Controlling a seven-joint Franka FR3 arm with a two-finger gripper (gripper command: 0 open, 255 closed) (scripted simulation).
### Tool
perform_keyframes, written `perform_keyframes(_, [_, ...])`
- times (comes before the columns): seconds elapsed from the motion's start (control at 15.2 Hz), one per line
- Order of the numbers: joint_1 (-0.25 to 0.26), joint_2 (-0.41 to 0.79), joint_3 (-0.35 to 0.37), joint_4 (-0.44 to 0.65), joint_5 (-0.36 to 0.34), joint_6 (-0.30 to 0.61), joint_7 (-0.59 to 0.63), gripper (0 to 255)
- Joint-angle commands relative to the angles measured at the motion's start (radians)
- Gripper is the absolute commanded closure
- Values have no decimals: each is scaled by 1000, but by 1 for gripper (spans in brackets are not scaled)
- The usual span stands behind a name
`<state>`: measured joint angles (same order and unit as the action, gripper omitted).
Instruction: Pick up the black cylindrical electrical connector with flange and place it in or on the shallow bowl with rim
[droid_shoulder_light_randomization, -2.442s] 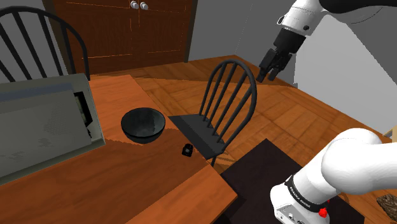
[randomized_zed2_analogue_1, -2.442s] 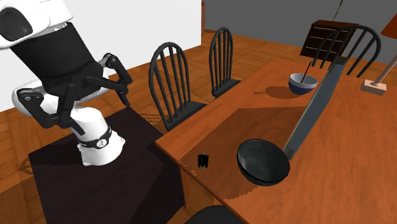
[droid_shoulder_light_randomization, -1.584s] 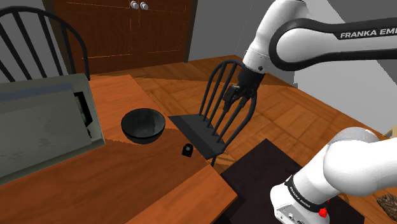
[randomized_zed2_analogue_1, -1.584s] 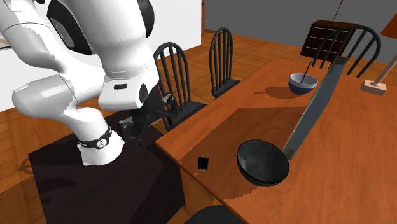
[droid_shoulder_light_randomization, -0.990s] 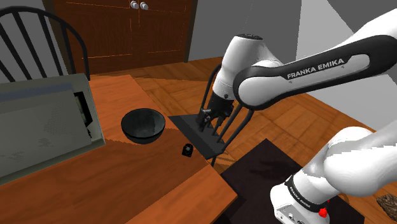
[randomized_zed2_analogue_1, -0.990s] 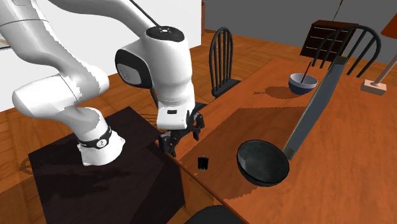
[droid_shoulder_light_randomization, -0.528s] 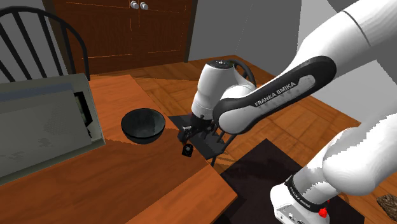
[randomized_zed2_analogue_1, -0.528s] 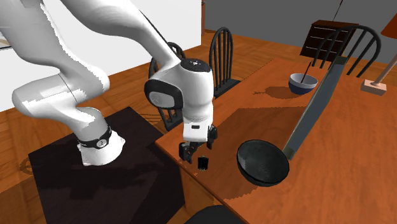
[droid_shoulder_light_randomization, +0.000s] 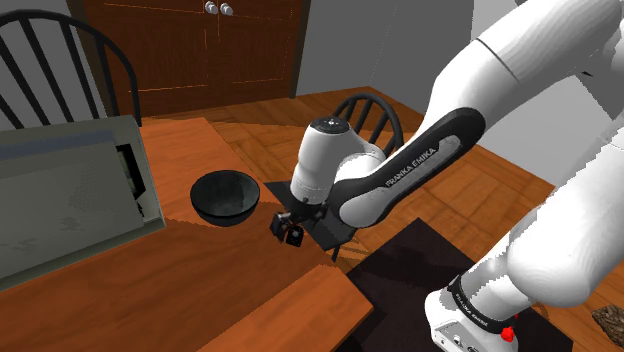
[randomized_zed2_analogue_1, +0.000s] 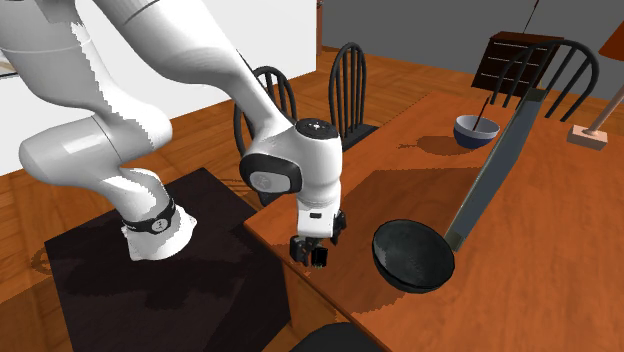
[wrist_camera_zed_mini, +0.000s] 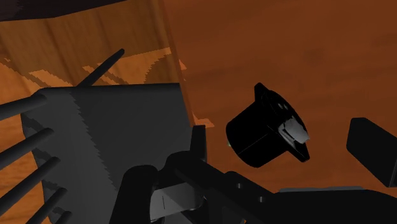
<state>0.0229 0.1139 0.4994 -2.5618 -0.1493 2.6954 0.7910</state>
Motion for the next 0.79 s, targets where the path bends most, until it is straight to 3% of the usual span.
perform_keyframes(0.0, [6,27,-11,1,-35,22,26,0])
perform_keyframes(0.46, [7,27,-11,1,-34,22,26,0])
perform_keyframes(0.53, [7,27,-11,1,-34,22,26,255])
perform_keyframes(0.73, [7,27,-11,1,-34,22,26,255])
